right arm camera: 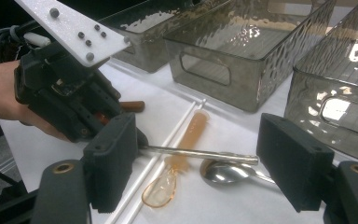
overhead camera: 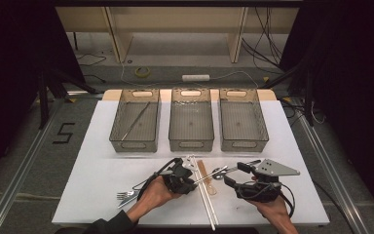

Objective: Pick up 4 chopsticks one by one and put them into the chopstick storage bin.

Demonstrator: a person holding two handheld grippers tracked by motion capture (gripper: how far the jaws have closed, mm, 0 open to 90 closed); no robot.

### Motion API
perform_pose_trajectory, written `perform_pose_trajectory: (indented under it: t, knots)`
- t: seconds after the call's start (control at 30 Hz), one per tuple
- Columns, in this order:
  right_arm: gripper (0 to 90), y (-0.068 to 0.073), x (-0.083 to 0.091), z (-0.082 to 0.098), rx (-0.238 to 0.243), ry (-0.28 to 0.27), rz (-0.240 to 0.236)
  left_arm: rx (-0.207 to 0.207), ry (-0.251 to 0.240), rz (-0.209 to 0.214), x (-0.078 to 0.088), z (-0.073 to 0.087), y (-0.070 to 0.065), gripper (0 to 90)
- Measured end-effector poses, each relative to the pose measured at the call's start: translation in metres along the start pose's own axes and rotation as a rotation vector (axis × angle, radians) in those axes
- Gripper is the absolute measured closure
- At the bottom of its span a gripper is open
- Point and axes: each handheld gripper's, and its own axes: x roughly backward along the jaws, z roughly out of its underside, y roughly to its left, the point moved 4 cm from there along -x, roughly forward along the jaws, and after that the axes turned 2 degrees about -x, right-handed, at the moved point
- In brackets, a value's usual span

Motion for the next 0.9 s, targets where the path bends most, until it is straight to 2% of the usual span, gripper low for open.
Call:
perform_pose_trajectory:
  t: [0.17,0.33,0.4,0.6,0.9]
  knots:
    - [29.7,0.0,0.0,0.0,0.0,0.001,0.001,-0.024,0.01,-0.02,0.0,-0.001,0.0,79.1]
    - [29.7,0.0,0.0,0.0,0.003,-0.001,0.001,-0.029,0.016,-0.029,-0.001,-0.001,-0.001,82.3]
    - [29.7,0.0,0.0,0.0,0.004,-0.001,0.001,-0.045,0.016,-0.033,-0.001,-0.001,-0.002,83.2]
    - [29.9,-0.001,0.0,0.0,0.002,0.004,0.008,-0.085,-0.018,-0.054,-0.001,-0.002,-0.005,84.7]
    - [30.0,-0.001,0.002,0.0,-0.006,0.001,0.014,-0.125,-0.075,-0.064,0.015,-0.008,-0.007,85.1]
